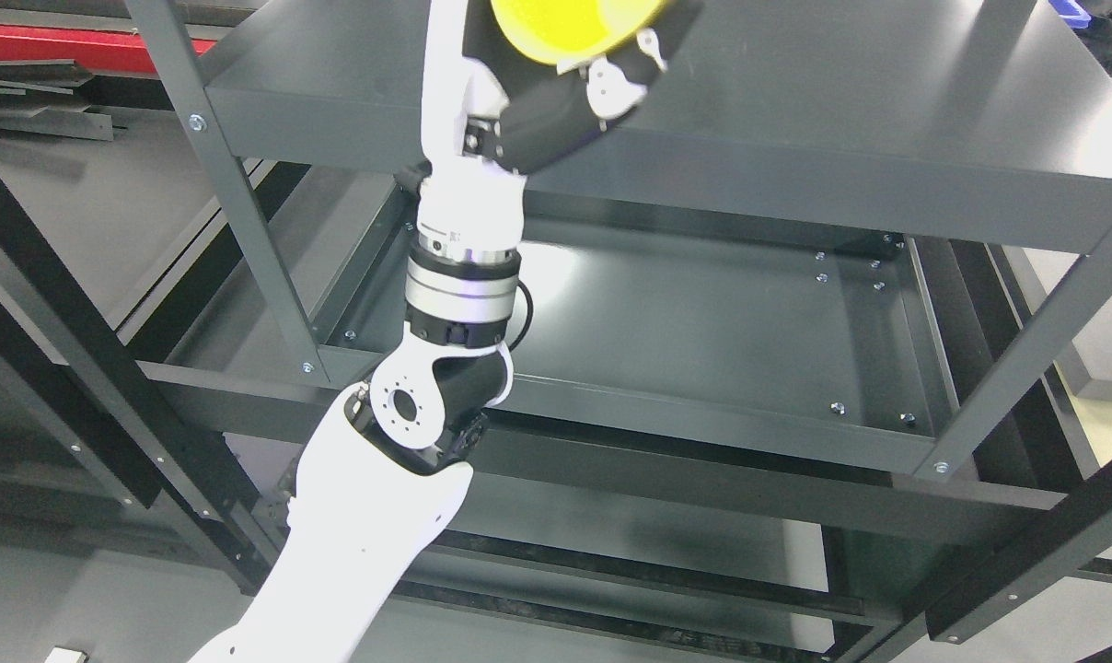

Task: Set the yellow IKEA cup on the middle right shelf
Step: 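Raise the left hand and set the cup on the upper shelf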

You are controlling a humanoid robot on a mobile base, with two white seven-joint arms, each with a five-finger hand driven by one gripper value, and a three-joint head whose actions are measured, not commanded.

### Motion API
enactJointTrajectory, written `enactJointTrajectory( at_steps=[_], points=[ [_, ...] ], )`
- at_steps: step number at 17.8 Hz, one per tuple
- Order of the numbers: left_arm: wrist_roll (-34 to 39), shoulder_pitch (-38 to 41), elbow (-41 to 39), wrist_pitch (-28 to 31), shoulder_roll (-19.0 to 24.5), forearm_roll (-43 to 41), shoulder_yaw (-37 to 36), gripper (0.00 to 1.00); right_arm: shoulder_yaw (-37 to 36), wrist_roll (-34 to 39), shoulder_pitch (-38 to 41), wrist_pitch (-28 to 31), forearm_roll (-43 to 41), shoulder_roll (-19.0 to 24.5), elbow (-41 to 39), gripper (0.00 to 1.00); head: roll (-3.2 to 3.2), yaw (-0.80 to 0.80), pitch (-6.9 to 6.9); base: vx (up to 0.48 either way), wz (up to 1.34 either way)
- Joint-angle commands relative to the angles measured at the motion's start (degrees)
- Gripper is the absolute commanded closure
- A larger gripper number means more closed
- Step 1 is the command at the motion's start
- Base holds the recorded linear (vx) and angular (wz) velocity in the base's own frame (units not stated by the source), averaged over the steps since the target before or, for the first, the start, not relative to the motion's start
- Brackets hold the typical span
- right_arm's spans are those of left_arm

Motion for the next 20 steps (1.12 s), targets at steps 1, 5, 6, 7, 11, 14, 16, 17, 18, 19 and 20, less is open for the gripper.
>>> enactJointTrajectory(
  at_steps=[1, 5, 6, 7, 11, 14, 16, 17, 18, 19, 20],
  points=[
    [5.25, -4.45, -2.22, 7.81, 1.00, 2.90, 1.91, 1.00, 0.97, -0.04, 0.79, 0.05, -1.41, -1.00, 0.00, 0.01, 0.00, 0.00, 0.00, 0.002, -0.02],
    [9.90, -6.47, -2.04, 20.81, 1.00, 13.55, 1.82, 1.00, 0.97, -0.04, 0.79, 0.05, -1.41, -1.00, 0.00, 0.01, 0.00, 0.00, 0.00, 0.000, -0.01],
    [12.44, -6.91, -1.95, 25.64, 1.00, 13.55, 1.82, 1.00, 0.97, -0.04, 0.79, 0.05, -1.41, -1.00, 0.00, 0.01, 0.00, 0.00, 0.00, -0.010, 0.00],
    [14.73, -7.43, -1.78, 29.60, 1.00, 13.55, 1.82, 0.99, 0.97, -0.04, 0.79, 0.05, -1.41, -1.00, 0.00, 0.01, 0.00, 0.00, -0.01, 0.000, 0.00],
    [20.64, -10.59, 0.24, 40.34, 1.00, 14.16, 1.73, 1.00, 0.97, -0.04, 0.79, 0.05, -1.41, -1.00, 0.00, 0.01, 0.00, 0.00, -0.01, 0.000, 0.00],
    [21.60, -13.41, 2.43, 42.47, 1.00, 16.44, 0.86, 1.00, 0.97, -0.04, 0.79, 0.05, -1.41, -1.00, 0.00, 0.01, 0.00, 0.00, -0.01, 0.000, 0.00],
    [25.02, -17.35, 5.24, 44.31, 1.00, 19.34, 0.42, 1.00, 0.97, -0.04, 0.79, 0.05, -1.41, -1.00, 0.00, 0.01, 0.00, 0.00, -0.01, 0.000, 0.00],
    [26.34, -19.46, 7.34, 45.19, 1.00, 20.74, 0.41, 0.99, 0.97, -0.04, 0.79, 0.05, -1.41, -1.00, 0.00, 0.01, 0.00, 0.00, -0.01, 0.000, 0.00],
    [26.87, -20.87, 8.84, 45.80, 1.00, 21.98, 0.24, 0.99, 0.97, -0.04, 0.79, 0.05, -1.41, -1.00, 0.00, 0.01, 0.00, 0.00, -0.01, 0.000, 0.00],
    [26.97, -21.76, 10.43, 46.25, 1.00, 23.21, -0.28, 0.99, 0.97, -0.04, 0.79, 0.05, -1.41, -1.00, -0.09, 0.01, 0.00, 0.00, -0.01, 0.000, 0.00],
    [27.32, -22.03, 13.14, 46.42, 1.00, 25.13, -1.07, 0.99, 0.97, -0.04, 0.79, 0.05, -1.41, -1.00, 0.00, 0.01, 0.00, 0.00, -0.01, 0.000, 0.00]
  ],
)
